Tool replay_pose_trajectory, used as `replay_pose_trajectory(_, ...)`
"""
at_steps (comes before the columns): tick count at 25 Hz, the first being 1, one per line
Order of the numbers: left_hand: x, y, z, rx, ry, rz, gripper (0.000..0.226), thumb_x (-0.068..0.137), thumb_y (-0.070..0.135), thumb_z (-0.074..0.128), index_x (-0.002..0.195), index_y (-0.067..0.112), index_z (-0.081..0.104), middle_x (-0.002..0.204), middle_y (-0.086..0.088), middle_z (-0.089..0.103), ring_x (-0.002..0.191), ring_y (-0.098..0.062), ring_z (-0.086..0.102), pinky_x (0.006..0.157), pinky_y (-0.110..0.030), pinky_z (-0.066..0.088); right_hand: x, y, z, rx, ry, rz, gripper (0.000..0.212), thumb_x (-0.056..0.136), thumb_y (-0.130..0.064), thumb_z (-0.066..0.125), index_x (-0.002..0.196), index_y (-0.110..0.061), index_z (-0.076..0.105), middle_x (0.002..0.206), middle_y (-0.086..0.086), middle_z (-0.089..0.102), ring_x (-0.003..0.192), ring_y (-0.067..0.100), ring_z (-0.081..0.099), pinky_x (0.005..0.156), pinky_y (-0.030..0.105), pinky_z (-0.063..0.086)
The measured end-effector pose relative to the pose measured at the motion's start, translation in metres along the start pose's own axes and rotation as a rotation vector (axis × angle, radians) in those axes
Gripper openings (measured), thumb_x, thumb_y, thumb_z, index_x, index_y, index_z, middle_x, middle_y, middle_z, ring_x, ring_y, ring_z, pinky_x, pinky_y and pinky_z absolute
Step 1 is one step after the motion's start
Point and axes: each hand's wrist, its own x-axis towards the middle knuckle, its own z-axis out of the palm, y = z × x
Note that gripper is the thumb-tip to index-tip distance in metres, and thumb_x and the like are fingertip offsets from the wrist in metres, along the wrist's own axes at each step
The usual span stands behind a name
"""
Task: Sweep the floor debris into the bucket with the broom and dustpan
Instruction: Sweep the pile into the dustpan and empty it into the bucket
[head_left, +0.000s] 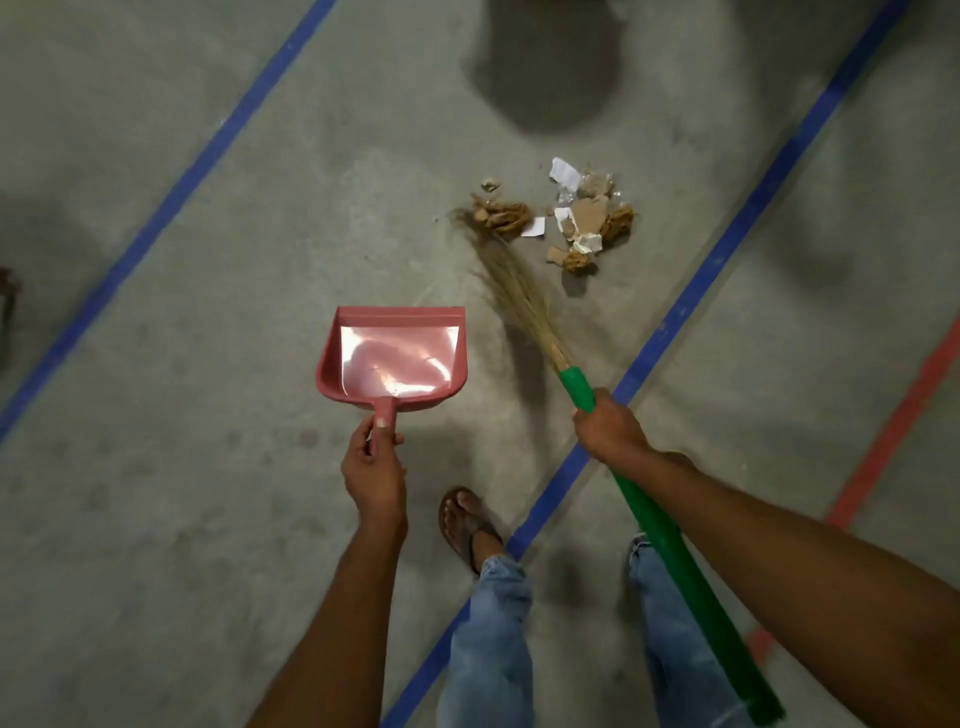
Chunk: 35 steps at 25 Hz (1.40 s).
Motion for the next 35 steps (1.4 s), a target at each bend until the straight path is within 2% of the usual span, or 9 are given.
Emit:
replay_pose_trajectory(4, 0.009, -0.005, -0.045, -0.003, 0.04, -0.014, 0.033, 0.103, 0.036, 0.059, 0.127, 0.015, 0.068, 0.089, -0.005, 0.072, 0.059, -0.009, 0.054, 0.05, -0.022, 0.047, -0.079, -0.014, 0.017, 0.015, -0.036, -0.077, 0.032, 0.101, -0.04, 0.045, 0.126, -0.022, 0.044, 0.105, 0.012, 0.066, 0.094, 0.035, 0.065, 0.083, 0.044, 0.055)
replay_pose_trajectory(6, 0.012, -0.005, -0.055, 0.005, 0.046, -0.029, 0.033, 0.104, 0.036, 0.058, 0.129, 0.017, 0.067, 0.092, -0.006, 0.073, 0.058, -0.01, 0.053, 0.053, -0.026, 0.047, -0.081, -0.037, 0.027, 0.013, -0.053, -0.12, 0.032, 0.1, -0.041, 0.046, 0.127, -0.023, 0.044, 0.103, 0.01, 0.066, 0.091, 0.033, 0.066, 0.079, 0.043, 0.056)
replay_pose_trajectory(10, 0.024, -0.003, -0.042, 0.017, 0.011, -0.002, 0.029, 0.103, 0.039, 0.058, 0.125, 0.022, 0.067, 0.095, -0.007, 0.073, 0.063, -0.014, 0.055, 0.056, -0.03, 0.048, -0.007, -0.09, 0.036, -0.075, -0.006, -0.146, 0.039, 0.1, -0.039, 0.047, 0.133, -0.017, 0.044, 0.121, 0.016, 0.065, 0.107, 0.038, 0.064, 0.083, 0.04, 0.051)
replay_pose_trajectory(14, 0.045, 0.008, 0.008, 0.002, -0.078, 0.056, 0.031, 0.103, 0.038, 0.06, 0.128, 0.022, 0.067, 0.093, -0.005, 0.073, 0.061, -0.012, 0.053, 0.056, -0.028, 0.047, 0.074, -0.104, 0.008, 0.004, 0.099, 0.063, 0.046, 0.102, -0.035, 0.047, 0.141, -0.011, 0.042, 0.136, 0.018, 0.059, 0.122, 0.038, 0.058, 0.096, 0.041, 0.047)
replay_pose_trajectory(17, 0.044, 0.012, 0.045, 0.017, -0.142, 0.086, 0.032, 0.102, 0.039, 0.06, 0.127, 0.02, 0.068, 0.093, -0.007, 0.074, 0.066, -0.014, 0.056, 0.055, -0.028, 0.048, 0.077, -0.081, -0.023, 0.068, 0.191, 0.141, 0.043, 0.102, -0.033, 0.047, 0.139, -0.01, 0.043, 0.133, 0.017, 0.06, 0.119, 0.038, 0.06, 0.093, 0.041, 0.049)
replay_pose_trajectory(22, 0.014, 0.017, 0.084, 0.024, -0.202, 0.072, 0.031, 0.102, 0.036, 0.06, 0.127, 0.019, 0.068, 0.097, -0.009, 0.074, 0.077, -0.013, 0.064, 0.053, -0.023, 0.049, 0.005, 0.044, -0.047, -0.053, 0.19, -0.032, 0.052, 0.102, -0.043, 0.04, 0.15, -0.028, 0.027, 0.109, 0.015, 0.067, 0.092, 0.037, 0.066, 0.069, 0.037, 0.048)
replay_pose_trajectory(26, 0.007, 0.012, 0.099, 0.077, -0.227, 0.073, 0.031, 0.103, 0.035, 0.06, 0.127, 0.017, 0.069, 0.094, -0.011, 0.074, 0.069, -0.01, 0.061, 0.055, -0.026, 0.049, 0.007, 0.109, -0.034, -0.235, 0.109, -0.016, 0.058, 0.102, -0.04, 0.045, 0.155, -0.026, 0.025, 0.108, 0.017, 0.068, 0.094, 0.038, 0.067, 0.075, 0.04, 0.054)
replay_pose_trajectory(31, 0.006, 0.014, 0.107, 0.115, -0.246, 0.095, 0.033, 0.102, 0.041, 0.061, 0.126, 0.022, 0.069, 0.094, -0.006, 0.074, 0.073, -0.01, 0.063, 0.057, -0.028, 0.049, 0.059, 0.105, -0.062, -0.126, 0.248, 0.074, 0.051, 0.1, -0.034, 0.049, 0.147, -0.021, 0.035, 0.114, 0.02, 0.068, 0.1, 0.041, 0.066, 0.08, 0.043, 0.053)
replay_pose_trajectory(35, -0.001, 0.032, 0.119, 0.126, -0.242, 0.109, 0.032, 0.102, 0.039, 0.06, 0.128, 0.021, 0.068, 0.095, -0.007, 0.073, 0.069, -0.006, 0.06, 0.055, -0.025, 0.049, 0.036, 0.098, -0.096, -0.014, 0.299, 0.026, 0.047, 0.101, -0.039, 0.047, 0.145, -0.029, 0.034, 0.11, 0.016, 0.069, 0.095, 0.041, 0.066, 0.077, 0.043, 0.055)
